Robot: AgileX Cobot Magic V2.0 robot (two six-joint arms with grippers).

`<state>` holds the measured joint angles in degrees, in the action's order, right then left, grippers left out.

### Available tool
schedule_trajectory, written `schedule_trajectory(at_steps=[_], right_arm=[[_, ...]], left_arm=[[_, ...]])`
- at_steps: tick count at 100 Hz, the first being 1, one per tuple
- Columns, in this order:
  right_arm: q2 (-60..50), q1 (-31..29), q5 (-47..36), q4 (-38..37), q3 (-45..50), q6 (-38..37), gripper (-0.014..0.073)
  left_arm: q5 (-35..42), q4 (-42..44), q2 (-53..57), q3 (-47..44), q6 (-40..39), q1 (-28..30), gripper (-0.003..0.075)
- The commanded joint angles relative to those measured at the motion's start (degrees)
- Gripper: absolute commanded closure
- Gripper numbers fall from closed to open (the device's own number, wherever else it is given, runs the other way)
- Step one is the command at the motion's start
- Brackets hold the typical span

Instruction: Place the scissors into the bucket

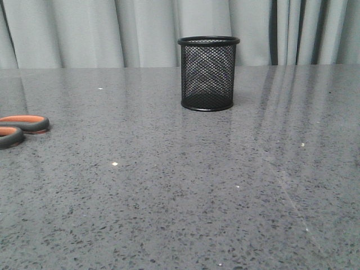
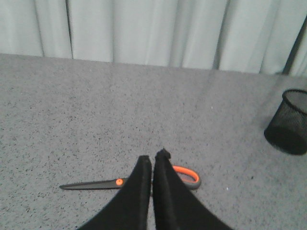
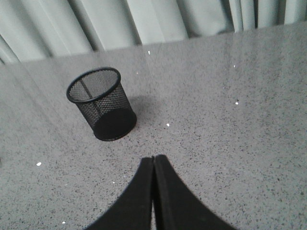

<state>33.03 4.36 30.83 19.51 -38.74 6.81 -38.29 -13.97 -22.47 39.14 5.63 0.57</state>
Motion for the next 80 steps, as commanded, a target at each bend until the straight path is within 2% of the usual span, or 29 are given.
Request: schedule_trajectory(at_steps=[1,21,33,42,50,57,62,67,80], right_arm=[[5.51,-0.26,0.53,-0.82,-6.04,0.1,0.0645],[10.45,-0.26,2.86,-1.14,-9.12,2.18,0.0633],[10.8,-0.26,2.74,-1.14,-9.22,3.67,0.0518],[10.8,-0.26,2.88,-1.14,-9.77,3.67,0.0347],[10.9,-0.26,2.88,-1.14,-10.35,3.67,0.0182],[11.18,-0.26,3.45,-1.14,-10.95,4.13,0.014],[11.18,-0.26,3.57,-1.14,-11.23,4.73,0.0146],[11.18,-0.26,3.45,-1.14,-11.29,4.73,0.0148],[11.18,-0.26,3.45,-1.14,-11.29,5.16,0.0148]], left_arm=[[-3.1,-0.42,-6.36,6.84,2.92,0.12,0.074],[-8.0,-3.46,-14.76,12.67,5.65,0.12,0.0739],[-8.0,-9.59,-17.08,13.37,13.47,0.12,0.0718],[-7.89,-13.33,-17.98,13.49,16.96,0.12,0.0615],[-7.77,-14.36,-18.85,13.49,17.07,0.12,0.0455],[-7.77,-14.77,-19.31,13.49,17.22,0.12,0.0318],[-7.88,-15.04,-19.52,13.49,18.09,0.12,0.0262],[-8.08,-15.19,-19.91,13.6,18.18,0.12,0.0255],[-10.69,-15.26,-22.04,14.66,21.38,0.12,0.0309]])
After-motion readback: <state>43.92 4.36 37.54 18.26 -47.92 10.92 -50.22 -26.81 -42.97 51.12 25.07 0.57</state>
